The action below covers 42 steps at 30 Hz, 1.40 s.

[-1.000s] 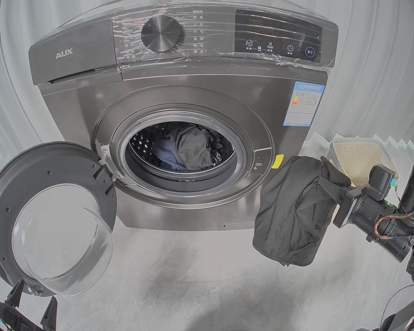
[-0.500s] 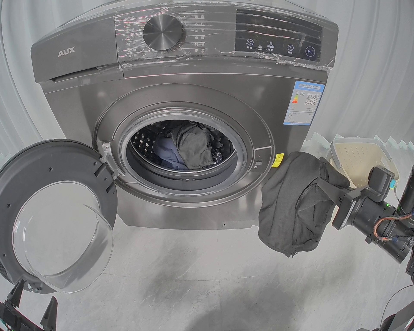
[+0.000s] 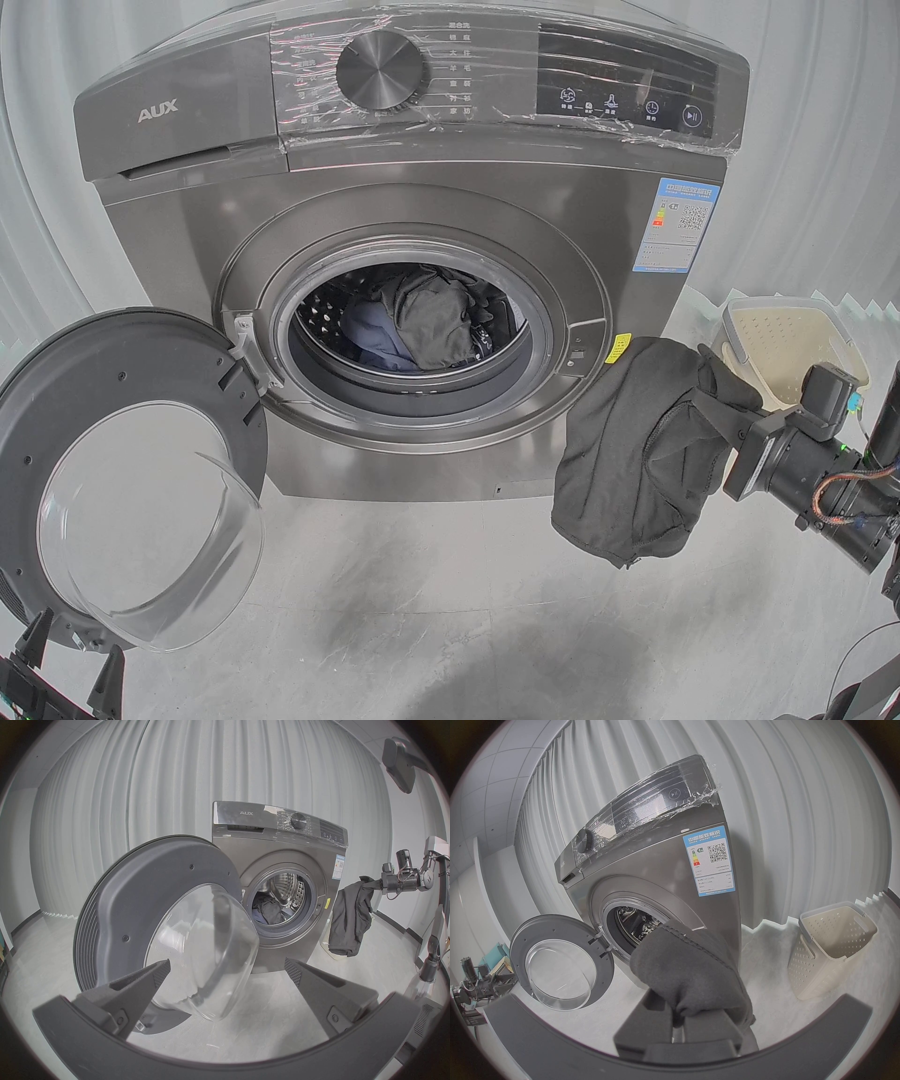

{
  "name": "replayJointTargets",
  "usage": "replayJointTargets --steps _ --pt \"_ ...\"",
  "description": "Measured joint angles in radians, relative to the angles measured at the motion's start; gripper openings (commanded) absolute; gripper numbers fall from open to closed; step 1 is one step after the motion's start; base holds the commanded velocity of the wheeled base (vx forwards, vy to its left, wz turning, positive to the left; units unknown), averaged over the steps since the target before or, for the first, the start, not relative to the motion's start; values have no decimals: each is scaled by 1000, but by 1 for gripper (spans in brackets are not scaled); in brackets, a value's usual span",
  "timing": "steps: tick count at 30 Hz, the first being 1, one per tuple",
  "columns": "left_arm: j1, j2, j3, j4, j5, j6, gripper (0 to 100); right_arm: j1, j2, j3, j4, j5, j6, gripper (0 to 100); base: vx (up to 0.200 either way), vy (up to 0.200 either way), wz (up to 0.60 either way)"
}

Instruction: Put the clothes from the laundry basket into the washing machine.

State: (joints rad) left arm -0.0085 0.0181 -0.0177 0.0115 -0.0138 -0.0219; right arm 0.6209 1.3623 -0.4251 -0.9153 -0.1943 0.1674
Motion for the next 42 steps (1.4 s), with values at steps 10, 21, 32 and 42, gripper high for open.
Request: replayJointTargets --steps 10,21,32,42 --pt "3 0 0 -1 0 10 100 4 4 16 1 2 0 0 0 0 0" --pt "10 0 0 -5 -1 33 100 89 74 -50 -2 12 46 0 0 0 0" --pt "12 0 0 -6 -10 59 100 178 198 -142 -107 2 148 0 0 0 0" --pt "9 0 0 -4 -7 33 100 185 256 -147 -155 -5 150 0 0 0 0"
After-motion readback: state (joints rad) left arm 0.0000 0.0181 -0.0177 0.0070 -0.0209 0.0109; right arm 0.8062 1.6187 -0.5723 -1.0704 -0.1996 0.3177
